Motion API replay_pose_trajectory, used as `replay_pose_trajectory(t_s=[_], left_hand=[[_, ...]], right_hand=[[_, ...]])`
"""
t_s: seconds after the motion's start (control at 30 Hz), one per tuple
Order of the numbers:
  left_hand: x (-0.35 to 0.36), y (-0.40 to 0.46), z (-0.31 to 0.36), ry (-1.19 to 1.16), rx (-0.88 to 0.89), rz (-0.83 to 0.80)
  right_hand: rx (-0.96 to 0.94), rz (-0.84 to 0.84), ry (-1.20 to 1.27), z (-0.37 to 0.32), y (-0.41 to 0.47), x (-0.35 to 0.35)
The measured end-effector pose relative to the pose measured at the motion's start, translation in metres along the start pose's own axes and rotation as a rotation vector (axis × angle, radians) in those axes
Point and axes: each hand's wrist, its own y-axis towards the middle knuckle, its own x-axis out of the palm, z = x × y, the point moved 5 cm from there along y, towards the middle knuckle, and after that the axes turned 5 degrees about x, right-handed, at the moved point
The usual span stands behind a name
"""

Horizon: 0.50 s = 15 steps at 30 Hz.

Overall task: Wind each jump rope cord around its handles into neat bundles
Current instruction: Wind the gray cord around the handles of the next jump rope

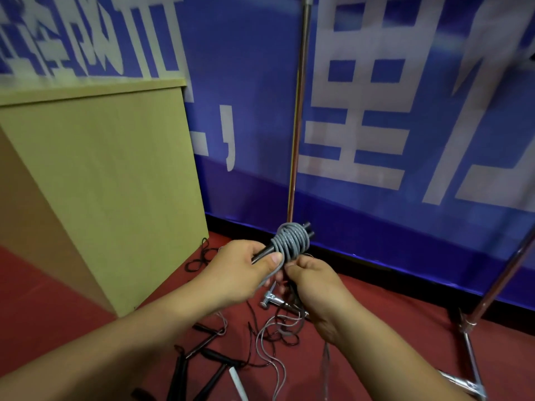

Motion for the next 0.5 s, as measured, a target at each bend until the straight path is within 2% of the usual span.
replay_pose_trajectory(t_s=[0.13, 0.23, 0.33, 0.5], left_hand=[[0.002, -0.012, -0.002, 0.176, -0.022, 0.07], [0.011, -0.026, 0.001, 0.24, -0.043, 0.133], [0.021, -0.041, 0.0, 0.222, -0.057, 0.179], [0.044, -0.058, -0.001, 0.068, -0.038, 0.238]], right_hand=[[0.019, -0.033, -0.154, 0.009, -0.019, -0.008], [0.016, -0.087, -0.162, 0.015, -0.038, -0.009], [0.048, -0.092, -0.217, 0.023, -0.049, -0.014], [0.089, -0.056, -0.348, 0.034, -0.056, -0.03]])
